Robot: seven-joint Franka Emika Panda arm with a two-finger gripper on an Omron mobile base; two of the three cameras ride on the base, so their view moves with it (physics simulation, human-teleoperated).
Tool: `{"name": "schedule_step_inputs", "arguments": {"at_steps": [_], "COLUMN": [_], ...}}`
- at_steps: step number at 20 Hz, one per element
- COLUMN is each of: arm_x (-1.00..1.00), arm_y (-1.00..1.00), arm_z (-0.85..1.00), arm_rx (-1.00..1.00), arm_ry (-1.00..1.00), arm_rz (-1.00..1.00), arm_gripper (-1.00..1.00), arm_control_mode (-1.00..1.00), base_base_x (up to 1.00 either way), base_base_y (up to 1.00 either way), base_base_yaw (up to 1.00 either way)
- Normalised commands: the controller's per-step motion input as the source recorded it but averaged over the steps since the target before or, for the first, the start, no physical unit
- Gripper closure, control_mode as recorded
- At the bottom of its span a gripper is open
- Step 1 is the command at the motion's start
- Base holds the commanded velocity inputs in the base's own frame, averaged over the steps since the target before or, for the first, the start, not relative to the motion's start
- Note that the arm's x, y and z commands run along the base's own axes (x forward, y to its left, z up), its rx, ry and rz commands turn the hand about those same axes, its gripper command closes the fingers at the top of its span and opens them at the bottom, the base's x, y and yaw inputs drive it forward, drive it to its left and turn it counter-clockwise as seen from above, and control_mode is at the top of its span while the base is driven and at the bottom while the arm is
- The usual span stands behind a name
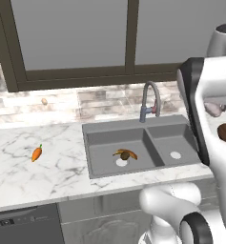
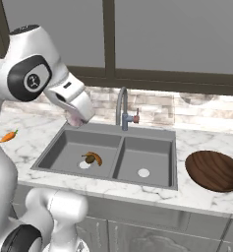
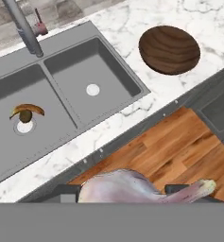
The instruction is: There is a mixed pile of frozen fruits and vegetables on the counter. Locate all the frozen vegetables and place the items in a bowl on the counter. Take all the frozen fruits and defrost them in a running sink.
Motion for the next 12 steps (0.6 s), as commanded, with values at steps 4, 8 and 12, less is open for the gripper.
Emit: {"name": "schedule_step_inputs", "arguments": {"at_steps": [4, 8, 12], "arm_x": [0.01, 0.13, 0.02], "arm_y": [-0.88, -0.73, -0.24], "arm_z": [0.0, 0.0, -0.01], "arm_rx": [0.0, 0.0, 0.0], "arm_ry": [0.14, 0.06, 0.0], "arm_rz": [-0.19, -0.11, 0.0], "arm_gripper": [1.0, 1.0, 1.0], "arm_control_mode": [-1.0, -1.0, -1.0], "base_base_x": [0.0, 0.0, 0.0], "base_base_y": [0.0, 0.0, 0.0], "base_base_yaw": [0.0, 0.0, 0.0]}}
